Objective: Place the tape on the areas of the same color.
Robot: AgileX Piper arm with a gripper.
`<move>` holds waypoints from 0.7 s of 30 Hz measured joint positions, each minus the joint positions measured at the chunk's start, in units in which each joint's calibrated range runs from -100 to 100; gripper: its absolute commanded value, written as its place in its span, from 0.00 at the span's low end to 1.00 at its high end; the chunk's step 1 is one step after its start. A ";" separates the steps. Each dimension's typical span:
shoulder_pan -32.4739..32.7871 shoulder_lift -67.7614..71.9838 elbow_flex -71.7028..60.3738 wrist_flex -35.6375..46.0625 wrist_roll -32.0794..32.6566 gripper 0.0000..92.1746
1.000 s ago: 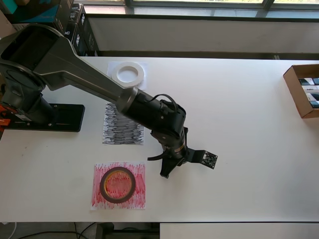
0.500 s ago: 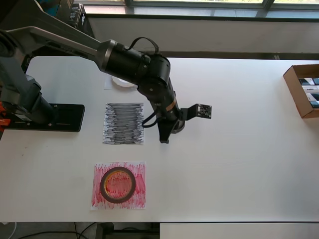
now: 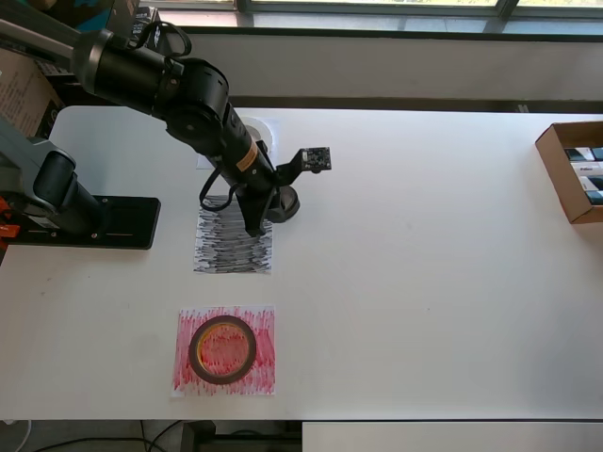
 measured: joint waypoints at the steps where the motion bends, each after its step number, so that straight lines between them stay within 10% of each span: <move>1: -0.19 -0.96 1.76 -0.91 -0.36 0.00; 21: -2.95 -4.52 17.91 -7.67 -5.11 0.00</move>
